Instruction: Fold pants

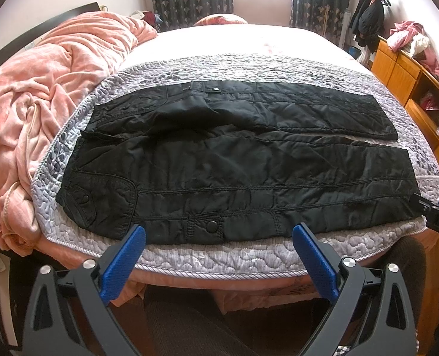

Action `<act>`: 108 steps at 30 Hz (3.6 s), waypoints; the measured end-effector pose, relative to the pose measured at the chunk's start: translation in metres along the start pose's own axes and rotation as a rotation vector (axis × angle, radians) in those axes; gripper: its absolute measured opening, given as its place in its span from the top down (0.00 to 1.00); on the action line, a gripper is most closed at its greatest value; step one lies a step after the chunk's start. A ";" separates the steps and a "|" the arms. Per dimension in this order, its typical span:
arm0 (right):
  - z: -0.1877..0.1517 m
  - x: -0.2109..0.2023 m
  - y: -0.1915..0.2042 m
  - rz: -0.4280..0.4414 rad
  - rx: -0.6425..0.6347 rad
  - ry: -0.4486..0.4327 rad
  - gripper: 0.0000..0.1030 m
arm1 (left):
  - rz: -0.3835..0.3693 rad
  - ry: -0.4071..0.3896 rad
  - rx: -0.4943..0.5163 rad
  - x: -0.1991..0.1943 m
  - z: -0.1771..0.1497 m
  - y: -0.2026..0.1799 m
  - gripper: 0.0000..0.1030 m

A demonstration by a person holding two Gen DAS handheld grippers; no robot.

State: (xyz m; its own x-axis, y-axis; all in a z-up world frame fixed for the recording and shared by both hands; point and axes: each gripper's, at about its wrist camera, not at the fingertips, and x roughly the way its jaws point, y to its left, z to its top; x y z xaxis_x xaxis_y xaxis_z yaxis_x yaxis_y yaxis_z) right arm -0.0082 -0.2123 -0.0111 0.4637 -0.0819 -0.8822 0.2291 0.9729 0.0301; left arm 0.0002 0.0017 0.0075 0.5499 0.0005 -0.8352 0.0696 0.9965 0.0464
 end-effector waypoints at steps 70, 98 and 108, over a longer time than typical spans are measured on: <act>0.251 0.142 -0.169 0.493 -0.395 -0.272 0.89 | -0.746 0.072 0.526 0.302 0.323 -0.217 0.04; 0.252 0.144 -0.175 0.395 -0.271 -0.359 0.88 | -0.632 -0.073 0.569 0.225 0.282 -0.208 0.93; 0.183 0.130 -0.146 0.206 -0.401 -0.429 0.77 | -0.181 -0.376 0.767 0.113 0.127 -0.213 0.94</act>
State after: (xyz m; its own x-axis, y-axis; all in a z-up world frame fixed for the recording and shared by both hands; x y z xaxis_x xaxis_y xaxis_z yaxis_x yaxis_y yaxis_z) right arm 0.1755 -0.4048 -0.0443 0.7857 0.1177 -0.6073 -0.2024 0.9766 -0.0726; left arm 0.1537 -0.2209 -0.0272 0.7049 -0.3151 -0.6354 0.6492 0.6475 0.3991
